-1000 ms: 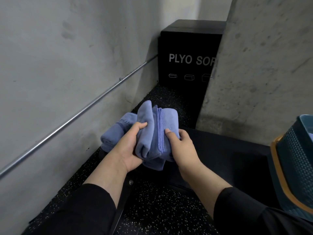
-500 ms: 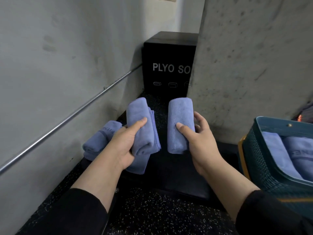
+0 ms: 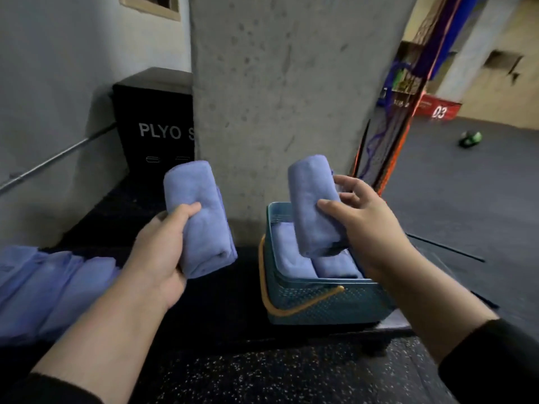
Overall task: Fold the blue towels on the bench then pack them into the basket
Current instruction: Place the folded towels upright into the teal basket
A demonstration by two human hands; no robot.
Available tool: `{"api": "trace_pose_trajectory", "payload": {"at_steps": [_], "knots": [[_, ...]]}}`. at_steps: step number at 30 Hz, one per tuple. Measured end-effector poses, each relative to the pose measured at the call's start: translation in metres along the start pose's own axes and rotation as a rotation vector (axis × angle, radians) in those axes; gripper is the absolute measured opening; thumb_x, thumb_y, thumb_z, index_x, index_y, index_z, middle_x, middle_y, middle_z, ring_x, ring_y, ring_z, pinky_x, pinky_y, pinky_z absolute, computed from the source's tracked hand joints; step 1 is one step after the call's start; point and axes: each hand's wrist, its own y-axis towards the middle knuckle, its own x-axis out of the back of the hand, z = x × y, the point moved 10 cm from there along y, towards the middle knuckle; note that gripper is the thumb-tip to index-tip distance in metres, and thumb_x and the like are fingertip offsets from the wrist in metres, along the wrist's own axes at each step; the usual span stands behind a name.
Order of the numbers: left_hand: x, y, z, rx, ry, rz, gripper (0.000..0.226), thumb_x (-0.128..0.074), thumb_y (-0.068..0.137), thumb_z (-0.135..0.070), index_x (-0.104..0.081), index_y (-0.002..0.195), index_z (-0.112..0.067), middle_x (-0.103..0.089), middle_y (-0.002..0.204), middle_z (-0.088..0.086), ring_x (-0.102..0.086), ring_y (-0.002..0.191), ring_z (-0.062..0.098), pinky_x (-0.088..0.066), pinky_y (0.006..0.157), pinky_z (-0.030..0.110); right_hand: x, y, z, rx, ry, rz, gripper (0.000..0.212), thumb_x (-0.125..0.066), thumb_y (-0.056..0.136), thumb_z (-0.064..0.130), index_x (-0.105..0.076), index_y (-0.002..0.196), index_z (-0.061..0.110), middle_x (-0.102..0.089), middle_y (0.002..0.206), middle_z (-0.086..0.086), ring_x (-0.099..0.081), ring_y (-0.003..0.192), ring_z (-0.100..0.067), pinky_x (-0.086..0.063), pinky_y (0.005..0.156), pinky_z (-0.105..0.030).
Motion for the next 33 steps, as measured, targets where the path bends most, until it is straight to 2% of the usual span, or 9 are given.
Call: {"api": "trace_pose_trajectory", "payload": {"at_steps": [4,8,13,17,20,23,25,28,33], "knots": [[-0.049,-0.009,0.014,-0.068,0.031,0.030,0.012,-0.066,0.094,-0.023,-0.068,0.105,-0.018,-0.077,0.094,-0.001,-0.074,0.077,0.009,-0.054,0.058,0.022,0.079,0.033,-0.033,-0.058,-0.202,-0.044,0.048,-0.083,0.077,0.027,-0.064,0.121,0.030,-0.074,0.102,-0.008,-0.073,0.091,-0.025,-0.058,0.089,-0.050],[-0.084,-0.005,0.032,-0.075,0.069,0.039,0.012,-0.068,0.093,-0.024,-0.066,0.103,-0.019,-0.076,0.097,0.003,-0.073,0.078,0.014,-0.056,0.067,0.029,0.109,0.055,-0.088,-0.182,-0.402,-0.002,0.048,-0.080,0.085,0.020,-0.060,0.129,0.020,-0.072,0.106,-0.010,-0.068,0.088,-0.022,-0.058,0.083,-0.037],[-0.108,0.003,0.044,-0.059,0.080,0.060,0.022,-0.070,0.091,-0.027,-0.066,0.110,-0.016,-0.076,0.100,0.004,-0.075,0.085,0.020,-0.058,0.071,0.035,0.100,0.070,-0.138,-0.306,-0.525,0.123,0.041,-0.076,0.087,0.024,-0.060,0.126,0.023,-0.072,0.106,-0.008,-0.070,0.092,-0.025,-0.059,0.079,-0.038],[-0.115,0.009,0.048,-0.071,0.109,0.059,0.026,-0.071,0.090,-0.027,-0.067,0.113,-0.015,-0.076,0.106,0.007,-0.075,0.094,0.025,-0.059,0.077,0.039,0.087,0.077,-0.152,-0.253,-0.984,0.247,0.043,-0.069,0.091,0.032,-0.062,0.130,0.014,-0.066,0.125,-0.008,-0.060,0.109,-0.026,-0.037,0.078,-0.025],[-0.119,0.011,0.050,-0.072,0.122,0.072,0.028,-0.072,0.089,-0.028,-0.067,0.114,-0.016,-0.076,0.106,0.006,-0.075,0.095,0.024,-0.060,0.080,0.042,0.087,0.081,-0.156,-0.253,-0.987,0.268,0.032,-0.070,0.090,0.032,-0.066,0.117,0.016,-0.065,0.100,-0.004,-0.053,0.090,-0.021,-0.031,0.068,-0.027],[-0.126,0.010,0.054,-0.066,0.118,0.095,0.029,-0.072,0.090,-0.028,-0.067,0.115,-0.014,-0.077,0.105,0.005,-0.075,0.094,0.022,-0.061,0.079,0.040,0.091,0.082,-0.144,-0.194,-1.040,0.228,0.019,-0.068,0.090,0.034,-0.065,0.098,0.017,-0.066,0.089,-0.002,-0.061,0.088,-0.028,-0.042,0.065,-0.032],[-0.133,0.008,0.056,-0.075,0.129,0.126,0.030,-0.073,0.091,-0.029,-0.067,0.115,-0.012,-0.077,0.106,0.005,-0.075,0.094,0.021,-0.061,0.080,0.039,0.099,0.082,-0.109,-0.067,-0.979,0.070,0.024,-0.063,0.095,0.034,-0.070,0.109,0.016,-0.072,0.100,-0.004,-0.066,0.091,-0.027,-0.052,0.078,-0.035],[-0.144,0.004,0.061,-0.064,0.135,0.170,0.031,-0.073,0.091,-0.031,-0.066,0.116,-0.012,-0.077,0.105,0.004,-0.075,0.095,0.021,-0.060,0.082,0.040,0.104,0.070,-0.055,0.049,-0.596,-0.049,0.025,-0.059,0.099,0.035,-0.071,0.113,0.018,-0.074,0.097,0.000,-0.069,0.079,-0.017,-0.059,0.080,-0.040],[-0.162,-0.006,0.071,-0.040,0.147,0.220,0.036,-0.077,0.089,-0.030,-0.063,0.120,-0.015,-0.077,0.104,0.004,-0.076,0.093,0.021,-0.061,0.079,0.042,0.057,0.043,-0.040,-0.121,-0.174,0.280,0.036,-0.062,0.093,0.055,-0.066,0.116,0.028,-0.074,0.111,0.000,-0.072,0.100,-0.016,-0.058,0.093,-0.047]]}}
